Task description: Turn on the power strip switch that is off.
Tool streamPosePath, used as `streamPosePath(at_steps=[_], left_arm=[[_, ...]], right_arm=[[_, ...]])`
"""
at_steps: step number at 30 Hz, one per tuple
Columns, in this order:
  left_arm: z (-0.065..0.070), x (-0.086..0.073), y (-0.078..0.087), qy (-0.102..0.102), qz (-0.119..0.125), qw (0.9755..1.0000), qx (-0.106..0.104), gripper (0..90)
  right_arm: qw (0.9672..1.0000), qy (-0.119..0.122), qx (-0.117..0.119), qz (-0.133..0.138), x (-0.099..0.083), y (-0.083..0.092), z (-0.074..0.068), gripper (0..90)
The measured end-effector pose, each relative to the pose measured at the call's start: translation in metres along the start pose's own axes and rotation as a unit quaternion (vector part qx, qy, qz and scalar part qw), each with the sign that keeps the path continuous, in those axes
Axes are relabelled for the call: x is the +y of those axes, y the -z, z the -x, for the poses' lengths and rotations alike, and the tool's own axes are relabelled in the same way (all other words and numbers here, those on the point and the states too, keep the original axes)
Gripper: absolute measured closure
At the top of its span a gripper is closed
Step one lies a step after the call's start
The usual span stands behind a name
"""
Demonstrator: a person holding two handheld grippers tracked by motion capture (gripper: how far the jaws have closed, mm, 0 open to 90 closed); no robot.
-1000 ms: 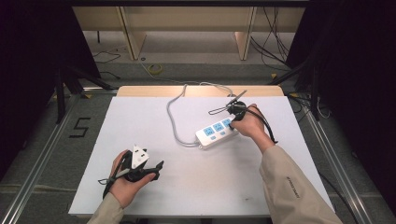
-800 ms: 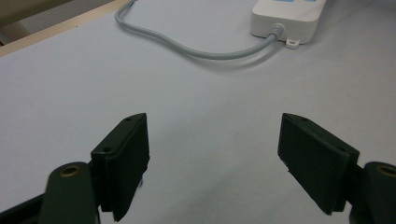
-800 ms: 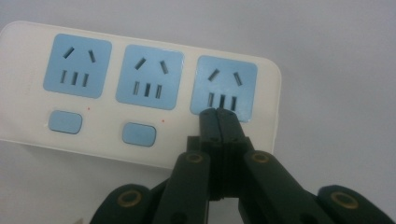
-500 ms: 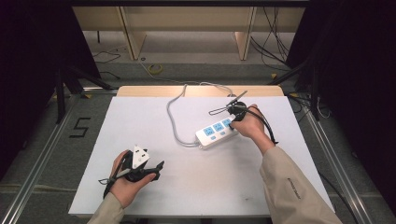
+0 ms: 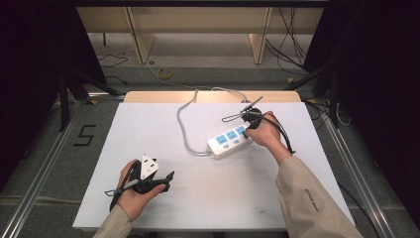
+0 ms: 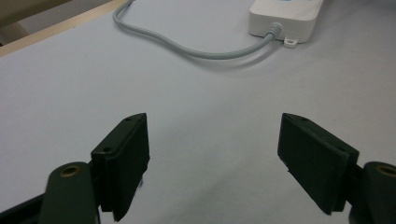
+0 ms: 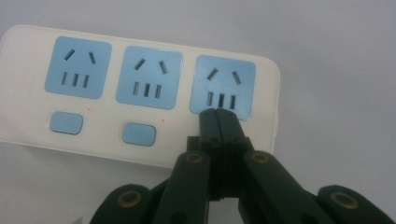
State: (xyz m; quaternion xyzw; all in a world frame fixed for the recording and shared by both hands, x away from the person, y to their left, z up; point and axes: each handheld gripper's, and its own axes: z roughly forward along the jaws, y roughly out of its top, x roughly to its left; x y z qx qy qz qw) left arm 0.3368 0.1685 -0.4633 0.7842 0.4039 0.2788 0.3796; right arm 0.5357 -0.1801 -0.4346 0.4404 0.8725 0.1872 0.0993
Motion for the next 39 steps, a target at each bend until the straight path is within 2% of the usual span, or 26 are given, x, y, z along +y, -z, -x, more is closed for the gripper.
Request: streamPosePath(at_steps=[16,39], left_arm=[[0.001,0.0,-0.001,0.001,-0.004,1.0,-0.002,25.0],[0.001,-0.001,-0.002,0.003,-0.007,1.0,-0.003,24.9]], right_arm=[[0.9999,0.004,-0.007,0.012,-0.003,0.006,0.004,90.0],[0.9987,0.005,0.006,0.05,-0.024,0.027,0.009,90.0]])
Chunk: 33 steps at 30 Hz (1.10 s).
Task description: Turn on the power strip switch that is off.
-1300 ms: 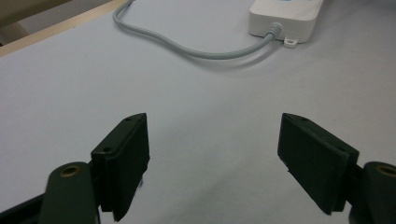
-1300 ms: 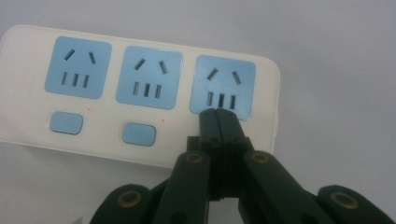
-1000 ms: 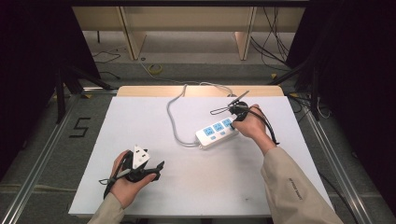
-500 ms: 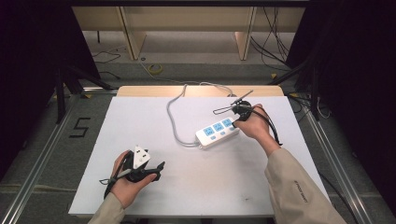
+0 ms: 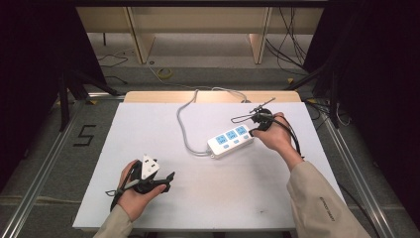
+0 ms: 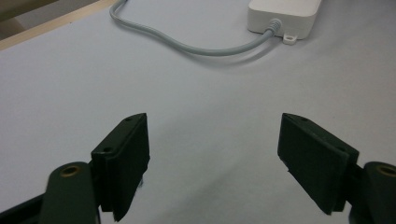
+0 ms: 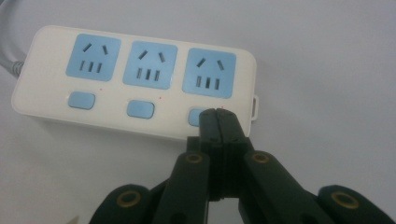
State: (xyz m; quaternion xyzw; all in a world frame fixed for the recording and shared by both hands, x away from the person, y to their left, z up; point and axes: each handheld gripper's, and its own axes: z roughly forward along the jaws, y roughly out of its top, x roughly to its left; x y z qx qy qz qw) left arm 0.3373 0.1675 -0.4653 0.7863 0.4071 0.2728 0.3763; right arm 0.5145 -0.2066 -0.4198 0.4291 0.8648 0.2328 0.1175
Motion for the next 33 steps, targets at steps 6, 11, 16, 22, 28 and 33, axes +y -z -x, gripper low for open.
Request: streamPosePath(at_steps=[6,11,16,22,28,33], left_arm=[[0.0,0.0,0.0,0.001,-0.002,1.0,-0.001,24.9],[0.001,-0.001,0.0,0.002,-0.003,1.0,-0.002,24.9],[0.001,-0.001,-0.001,0.0,-0.005,1.0,-0.002,24.8],[0.001,-0.002,-0.001,0.0,-0.007,1.0,-0.002,24.8],[0.001,-0.002,-0.001,-0.001,-0.009,0.9999,-0.003,24.7],[0.002,-0.002,-0.001,-0.001,-0.013,0.9999,-0.005,24.7]], right_arm=[[0.9999,0.002,0.006,0.015,-0.01,0.01,0.001,90.0],[0.9997,0.005,0.008,0.023,-0.018,0.017,-0.001,88.1],[0.9993,0.004,0.018,0.032,-0.03,0.024,-0.003,84.7],[0.9987,0.007,0.021,0.047,-0.048,0.035,-0.005,79.1],[0.998,0.008,0.027,0.057,-0.06,0.042,-0.006,76.5],[0.9973,0.008,0.029,0.066,-0.072,0.048,-0.01,73.5]])
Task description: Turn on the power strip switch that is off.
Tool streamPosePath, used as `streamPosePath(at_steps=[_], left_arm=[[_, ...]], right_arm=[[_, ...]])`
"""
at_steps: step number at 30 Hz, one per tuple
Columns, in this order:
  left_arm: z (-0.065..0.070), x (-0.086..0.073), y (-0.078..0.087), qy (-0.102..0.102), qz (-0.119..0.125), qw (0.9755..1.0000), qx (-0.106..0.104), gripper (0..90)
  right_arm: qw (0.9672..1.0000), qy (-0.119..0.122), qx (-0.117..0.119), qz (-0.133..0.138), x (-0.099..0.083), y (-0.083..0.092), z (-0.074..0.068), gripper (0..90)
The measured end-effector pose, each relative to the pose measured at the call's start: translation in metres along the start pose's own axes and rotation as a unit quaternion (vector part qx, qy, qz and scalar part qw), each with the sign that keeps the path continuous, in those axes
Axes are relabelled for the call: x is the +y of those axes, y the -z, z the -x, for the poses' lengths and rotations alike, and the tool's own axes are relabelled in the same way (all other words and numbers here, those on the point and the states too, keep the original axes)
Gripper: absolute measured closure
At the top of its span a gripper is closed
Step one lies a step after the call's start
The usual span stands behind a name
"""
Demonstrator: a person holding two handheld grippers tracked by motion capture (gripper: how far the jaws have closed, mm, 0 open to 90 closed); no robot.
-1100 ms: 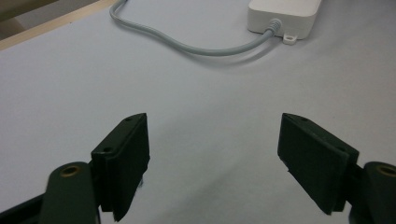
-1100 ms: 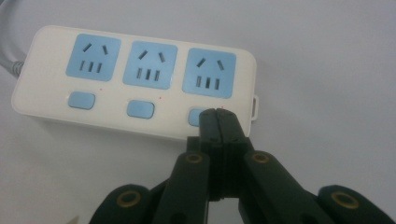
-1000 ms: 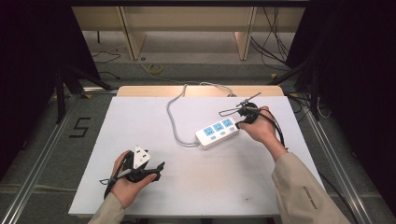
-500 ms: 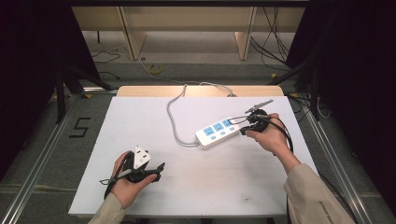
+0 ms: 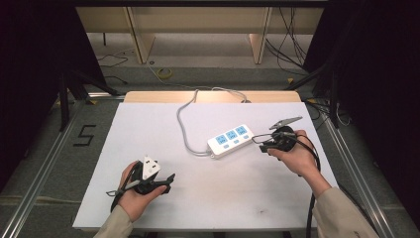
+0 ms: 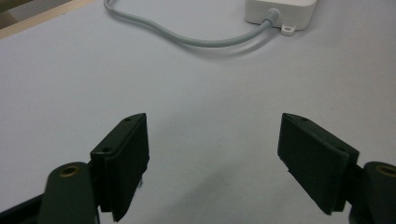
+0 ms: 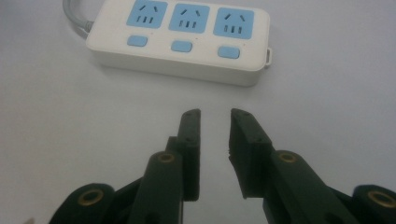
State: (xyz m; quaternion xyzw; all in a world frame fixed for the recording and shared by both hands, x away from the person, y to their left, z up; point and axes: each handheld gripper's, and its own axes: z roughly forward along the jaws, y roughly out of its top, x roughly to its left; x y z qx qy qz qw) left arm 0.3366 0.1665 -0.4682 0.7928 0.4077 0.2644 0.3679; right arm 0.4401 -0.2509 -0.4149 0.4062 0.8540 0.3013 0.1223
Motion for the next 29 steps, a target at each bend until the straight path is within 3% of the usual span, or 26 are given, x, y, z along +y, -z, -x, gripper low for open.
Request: streamPosePath(at_steps=[8,20,25,29], left_arm=[[0.0,-0.001,0.0,0.0,-0.001,1.0,0.0,24.7],[0.0,-0.002,-0.001,0.001,-0.006,1.0,0.0,24.6],[0.0,-0.003,-0.003,0.0,-0.012,0.9999,-0.003,24.4],[-0.002,-0.005,-0.006,0.005,-0.02,0.9998,-0.006,23.7]], right_arm=[[0.9999,0.004,0.0,0.011,-0.016,0.004,-0.007,69.4],[0.9991,-0.001,0.005,0.042,-0.061,0.014,-0.022,59.6],[0.9962,-0.021,0.009,0.084,-0.082,0.017,-0.028,52.5],[0.9945,-0.023,0.006,0.102,-0.089,0.019,-0.03,48.2]])
